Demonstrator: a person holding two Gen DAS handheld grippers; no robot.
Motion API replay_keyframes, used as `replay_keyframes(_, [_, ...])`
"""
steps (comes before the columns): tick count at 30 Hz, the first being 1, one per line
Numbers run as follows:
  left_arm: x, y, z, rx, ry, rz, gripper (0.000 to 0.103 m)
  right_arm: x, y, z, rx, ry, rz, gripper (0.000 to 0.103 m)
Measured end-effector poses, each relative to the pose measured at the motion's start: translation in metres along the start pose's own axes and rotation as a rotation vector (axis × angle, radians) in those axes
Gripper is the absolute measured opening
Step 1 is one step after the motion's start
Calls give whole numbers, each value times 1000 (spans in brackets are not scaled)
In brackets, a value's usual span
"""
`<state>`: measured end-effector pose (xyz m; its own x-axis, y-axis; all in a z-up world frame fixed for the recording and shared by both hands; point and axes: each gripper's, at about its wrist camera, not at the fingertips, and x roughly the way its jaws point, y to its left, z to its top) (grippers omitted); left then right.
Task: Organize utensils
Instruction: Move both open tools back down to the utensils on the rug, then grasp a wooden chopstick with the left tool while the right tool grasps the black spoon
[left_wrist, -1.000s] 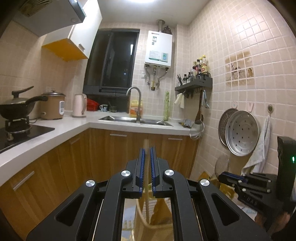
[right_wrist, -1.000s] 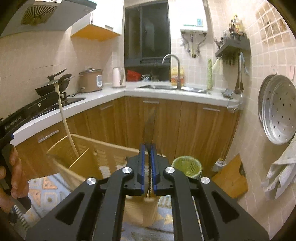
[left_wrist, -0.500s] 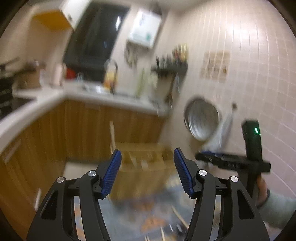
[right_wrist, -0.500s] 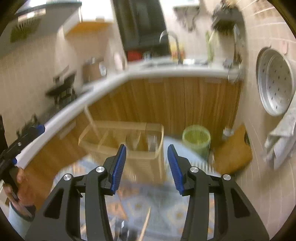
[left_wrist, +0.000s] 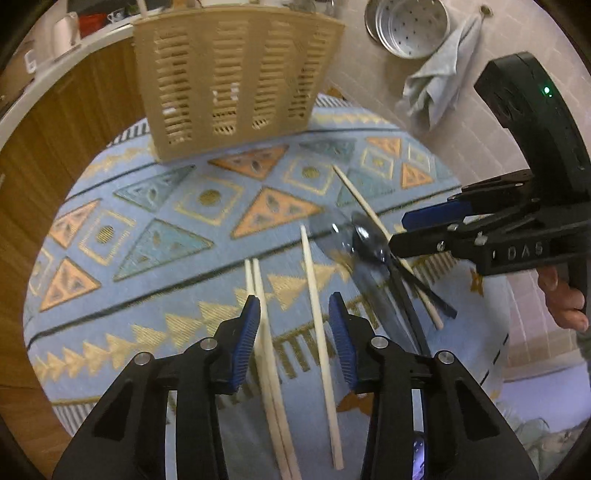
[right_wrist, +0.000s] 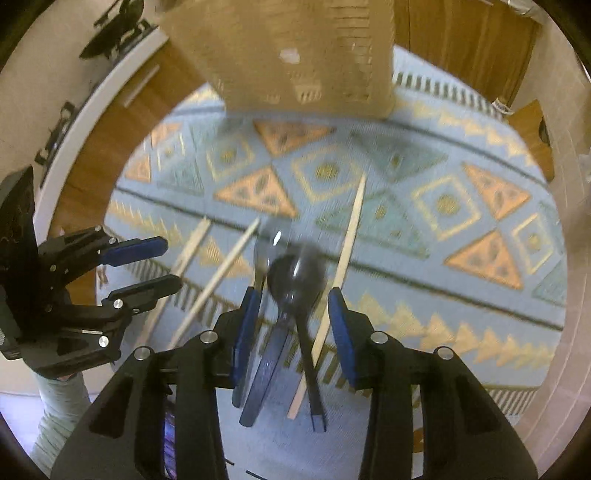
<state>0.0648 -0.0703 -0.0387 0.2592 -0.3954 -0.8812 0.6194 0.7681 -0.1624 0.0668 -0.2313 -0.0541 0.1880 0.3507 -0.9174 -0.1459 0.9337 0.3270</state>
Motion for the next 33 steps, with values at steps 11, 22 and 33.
replay_keyframes(11, [9,-18,-3,41,51,-3,31,20,21,-4,-50,56,-49,25])
replay_keyframes(22, [33,-17,9,-2,49,58,4,-6,8,6,-48,-37,-26,4])
replay_keyframes(33, [28,8,13,-143,4,-14,0,-30,-31,14,-51,-89,-212,4])
